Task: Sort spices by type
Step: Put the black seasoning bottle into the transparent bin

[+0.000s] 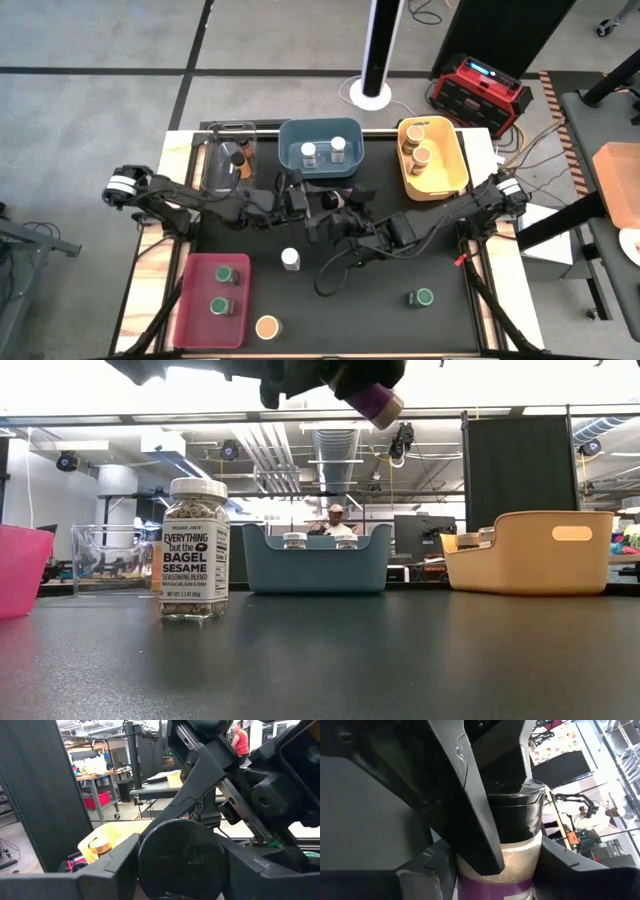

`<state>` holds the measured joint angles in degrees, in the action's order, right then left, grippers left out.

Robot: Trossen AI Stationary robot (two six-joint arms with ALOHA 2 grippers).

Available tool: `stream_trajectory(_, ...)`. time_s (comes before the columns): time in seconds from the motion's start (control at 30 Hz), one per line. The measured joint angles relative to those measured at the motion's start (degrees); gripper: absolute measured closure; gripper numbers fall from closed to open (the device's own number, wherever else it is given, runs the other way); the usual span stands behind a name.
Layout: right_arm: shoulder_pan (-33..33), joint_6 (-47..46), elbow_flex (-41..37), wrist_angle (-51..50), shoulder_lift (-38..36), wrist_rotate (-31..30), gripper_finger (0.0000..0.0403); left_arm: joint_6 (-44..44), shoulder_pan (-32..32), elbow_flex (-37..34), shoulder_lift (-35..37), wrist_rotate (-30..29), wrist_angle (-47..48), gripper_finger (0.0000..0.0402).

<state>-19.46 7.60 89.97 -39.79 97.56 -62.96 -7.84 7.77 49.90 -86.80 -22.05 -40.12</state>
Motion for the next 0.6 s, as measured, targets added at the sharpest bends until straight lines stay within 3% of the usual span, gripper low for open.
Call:
stream_trajectory(0.13,-0.02,-3.08,0.0,0.15,0.0,0.39,0.0198,0.33,0.0,-0.01,0.74,0.22,1.14,0.0211)
stream_trajectory(0.37,-1.12,-7.41,0.02,-0.34,-1.87,1.0,0.0125,0.32,-0.16,-0.1,6.12,-2.22,8.7,0.0206)
stream_trajectory(0.6,-1.32,-12.87,0.02,-2.35,-5.68,3.63,0.0071,0.17,-2.04,-0.03,17.23,-8.59,26.99,0.0203)
